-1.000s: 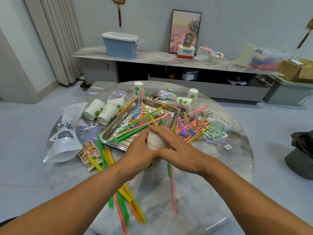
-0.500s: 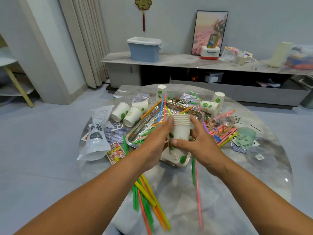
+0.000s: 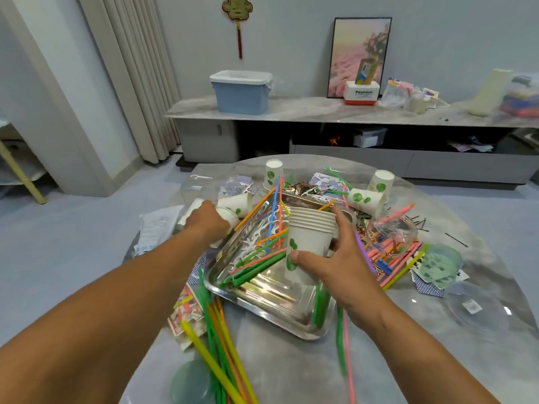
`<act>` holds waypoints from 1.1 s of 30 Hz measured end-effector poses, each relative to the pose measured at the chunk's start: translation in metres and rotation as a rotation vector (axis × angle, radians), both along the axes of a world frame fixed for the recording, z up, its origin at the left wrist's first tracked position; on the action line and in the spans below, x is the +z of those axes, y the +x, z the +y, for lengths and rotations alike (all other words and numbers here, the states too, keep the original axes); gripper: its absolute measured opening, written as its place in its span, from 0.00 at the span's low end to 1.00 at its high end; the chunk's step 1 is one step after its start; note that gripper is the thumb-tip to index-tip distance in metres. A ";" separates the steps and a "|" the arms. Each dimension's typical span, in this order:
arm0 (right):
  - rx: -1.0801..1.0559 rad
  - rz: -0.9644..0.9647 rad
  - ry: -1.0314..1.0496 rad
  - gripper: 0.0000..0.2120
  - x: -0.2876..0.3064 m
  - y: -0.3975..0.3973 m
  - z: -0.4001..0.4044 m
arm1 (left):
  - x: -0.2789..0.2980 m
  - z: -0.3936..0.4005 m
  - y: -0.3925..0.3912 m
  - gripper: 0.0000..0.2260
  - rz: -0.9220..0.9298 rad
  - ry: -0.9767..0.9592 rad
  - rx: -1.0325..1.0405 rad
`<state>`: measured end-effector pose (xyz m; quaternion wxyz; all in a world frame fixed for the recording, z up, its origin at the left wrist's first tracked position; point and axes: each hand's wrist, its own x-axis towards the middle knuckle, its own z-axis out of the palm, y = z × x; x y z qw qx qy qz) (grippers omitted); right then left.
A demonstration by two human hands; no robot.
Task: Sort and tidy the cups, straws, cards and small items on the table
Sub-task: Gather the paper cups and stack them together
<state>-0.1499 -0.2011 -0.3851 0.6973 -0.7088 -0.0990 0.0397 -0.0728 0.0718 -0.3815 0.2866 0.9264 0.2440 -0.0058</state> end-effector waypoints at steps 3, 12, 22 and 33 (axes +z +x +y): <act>-0.014 0.003 -0.030 0.54 -0.003 0.011 0.005 | -0.014 0.007 0.019 0.25 0.060 0.020 -0.019; 0.045 0.050 -0.141 0.52 -0.014 0.018 0.009 | -0.022 0.013 0.030 0.44 -0.094 -0.106 0.012; 0.126 0.027 -0.298 0.48 -0.011 0.003 0.023 | 0.041 -0.068 -0.023 0.25 -0.154 -1.085 -0.204; -0.025 0.037 -0.281 0.49 -0.010 0.011 0.017 | 0.034 -0.088 -0.047 0.29 -0.079 -0.535 -0.577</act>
